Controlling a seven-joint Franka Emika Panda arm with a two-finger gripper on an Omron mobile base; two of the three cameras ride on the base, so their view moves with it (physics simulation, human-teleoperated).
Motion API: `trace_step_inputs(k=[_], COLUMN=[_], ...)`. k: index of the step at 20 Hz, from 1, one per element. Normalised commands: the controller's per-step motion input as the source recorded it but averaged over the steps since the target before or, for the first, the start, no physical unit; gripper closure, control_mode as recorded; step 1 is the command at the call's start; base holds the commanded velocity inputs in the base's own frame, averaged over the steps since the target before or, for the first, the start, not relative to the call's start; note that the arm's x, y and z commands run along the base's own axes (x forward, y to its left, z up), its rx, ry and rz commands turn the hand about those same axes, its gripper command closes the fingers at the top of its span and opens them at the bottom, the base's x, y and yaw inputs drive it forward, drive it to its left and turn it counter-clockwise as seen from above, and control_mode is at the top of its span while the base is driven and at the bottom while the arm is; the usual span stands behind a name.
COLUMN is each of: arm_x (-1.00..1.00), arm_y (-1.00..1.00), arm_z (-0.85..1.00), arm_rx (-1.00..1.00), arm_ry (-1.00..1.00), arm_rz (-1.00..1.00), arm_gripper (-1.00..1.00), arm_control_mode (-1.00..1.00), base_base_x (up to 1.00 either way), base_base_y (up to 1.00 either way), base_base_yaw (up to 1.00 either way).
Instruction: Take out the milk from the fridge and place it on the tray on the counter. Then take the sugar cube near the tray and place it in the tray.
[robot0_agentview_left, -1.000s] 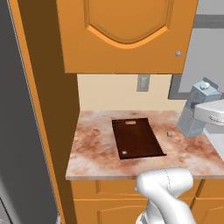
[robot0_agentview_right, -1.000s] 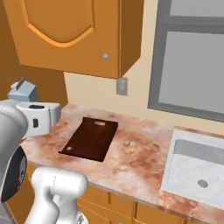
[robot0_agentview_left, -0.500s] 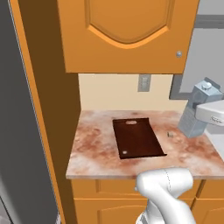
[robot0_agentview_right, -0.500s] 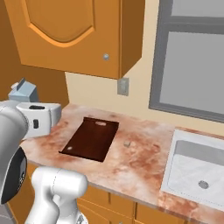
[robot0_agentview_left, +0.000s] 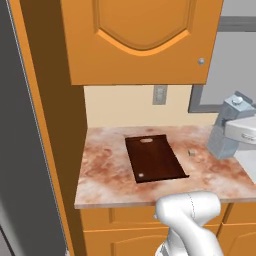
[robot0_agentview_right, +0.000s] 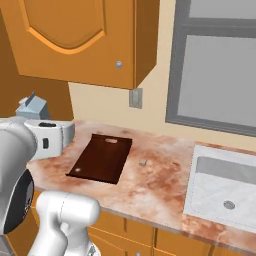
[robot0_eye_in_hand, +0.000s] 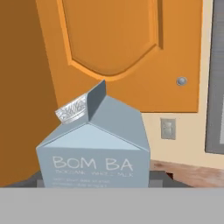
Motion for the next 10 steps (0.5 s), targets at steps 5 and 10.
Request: trace_step_inputs(k=[5,10], arm_x=[0.25,0.44], arm_y=[-0.55,-0.5], arm_z=[-0.41,-0.44], arm_rx=[0.01,0.0], arm_ry=[-0.01,-0.01], arm_rz=[0.0,0.04], arm_gripper=[1.0,1.0], arm_control_mode=[-1.0,-1.0], base_base_x=[0.0,0.0], base_base_y=[0.0,0.0], base_base_yaw=[0.0,0.0])
